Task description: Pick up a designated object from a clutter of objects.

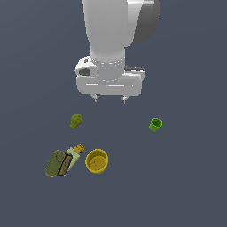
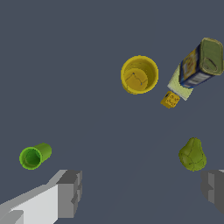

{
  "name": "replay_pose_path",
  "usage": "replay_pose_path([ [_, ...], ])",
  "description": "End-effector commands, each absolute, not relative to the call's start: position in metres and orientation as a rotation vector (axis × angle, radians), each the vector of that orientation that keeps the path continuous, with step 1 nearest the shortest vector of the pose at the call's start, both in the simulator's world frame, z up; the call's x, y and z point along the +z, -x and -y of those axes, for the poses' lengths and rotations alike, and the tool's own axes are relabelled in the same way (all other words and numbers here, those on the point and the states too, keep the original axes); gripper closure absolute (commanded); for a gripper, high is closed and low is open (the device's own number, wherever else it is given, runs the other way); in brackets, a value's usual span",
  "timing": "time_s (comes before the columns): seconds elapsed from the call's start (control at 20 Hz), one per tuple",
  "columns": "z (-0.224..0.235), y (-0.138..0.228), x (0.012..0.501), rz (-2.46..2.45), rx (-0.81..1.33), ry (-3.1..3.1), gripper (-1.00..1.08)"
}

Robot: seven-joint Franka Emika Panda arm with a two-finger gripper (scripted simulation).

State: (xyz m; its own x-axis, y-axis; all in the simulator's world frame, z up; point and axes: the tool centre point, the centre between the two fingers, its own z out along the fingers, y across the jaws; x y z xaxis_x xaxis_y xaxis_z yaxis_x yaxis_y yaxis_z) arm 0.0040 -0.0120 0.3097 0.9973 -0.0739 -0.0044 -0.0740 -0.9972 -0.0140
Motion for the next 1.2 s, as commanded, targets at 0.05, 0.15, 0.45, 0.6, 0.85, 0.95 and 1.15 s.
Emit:
replay_pose_path([
  [0.05,0.012,-0.004,0.31,-0.114,0.006,3.125,-0.92],
  [0.15,0.009,-0.004,0.31,-0.102,0.004,3.124,-0.92],
  [0.45,-0.006,-0.004,0.311,-0.023,-0.009,3.114,-0.92],
  [0.6,-0.008,-0.003,0.312,-0.013,-0.01,3.114,-0.92],
  [0.85,-0.003,-0.007,0.307,-0.043,-0.009,3.112,-0.92],
  [0.95,0.0,-0.011,0.302,-0.067,-0.008,3.11,-0.92],
  [1.15,0.012,-0.021,0.287,-0.142,-0.007,3.103,-0.92],
])
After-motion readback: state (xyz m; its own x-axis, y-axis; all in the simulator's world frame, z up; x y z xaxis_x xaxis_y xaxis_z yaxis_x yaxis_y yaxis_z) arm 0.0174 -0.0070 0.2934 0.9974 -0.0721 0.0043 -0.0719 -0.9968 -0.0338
